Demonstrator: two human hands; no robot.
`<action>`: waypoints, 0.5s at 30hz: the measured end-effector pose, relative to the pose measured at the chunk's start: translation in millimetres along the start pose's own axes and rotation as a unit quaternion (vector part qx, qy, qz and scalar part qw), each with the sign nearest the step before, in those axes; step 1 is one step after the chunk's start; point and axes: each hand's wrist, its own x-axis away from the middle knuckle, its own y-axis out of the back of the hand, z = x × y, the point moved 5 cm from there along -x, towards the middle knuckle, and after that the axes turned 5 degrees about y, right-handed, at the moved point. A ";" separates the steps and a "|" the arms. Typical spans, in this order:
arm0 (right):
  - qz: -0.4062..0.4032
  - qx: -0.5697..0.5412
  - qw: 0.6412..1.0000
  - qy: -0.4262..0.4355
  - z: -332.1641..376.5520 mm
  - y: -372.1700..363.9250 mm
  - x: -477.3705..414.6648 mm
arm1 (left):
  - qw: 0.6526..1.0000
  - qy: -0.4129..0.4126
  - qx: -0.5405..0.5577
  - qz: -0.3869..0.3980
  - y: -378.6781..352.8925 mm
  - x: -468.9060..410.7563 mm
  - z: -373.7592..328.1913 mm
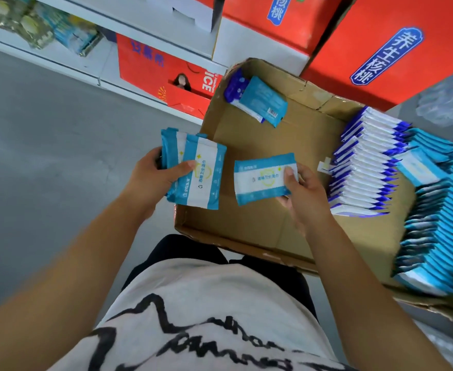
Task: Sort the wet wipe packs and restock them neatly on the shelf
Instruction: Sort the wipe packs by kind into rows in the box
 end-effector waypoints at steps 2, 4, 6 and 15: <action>0.011 0.005 1.000 0.004 -1.9 2.3 7.6 | 1.000 -0.010 -0.006 0.014 -3.4 2.7 0.2; 0.031 0.022 0.999 0.009 -1.8 -0.8 14.5 | 0.999 -0.019 -0.018 0.032 -8.7 6.3 0.7; 0.034 0.027 0.999 0.011 -1.3 -8.4 20.8 | 0.998 -0.021 -0.024 0.050 -15.9 10.6 3.3; -0.032 -0.015 0.998 -0.045 -23.5 -52.9 43.1 | 0.995 -0.014 -0.002 0.099 -43.9 30.3 25.0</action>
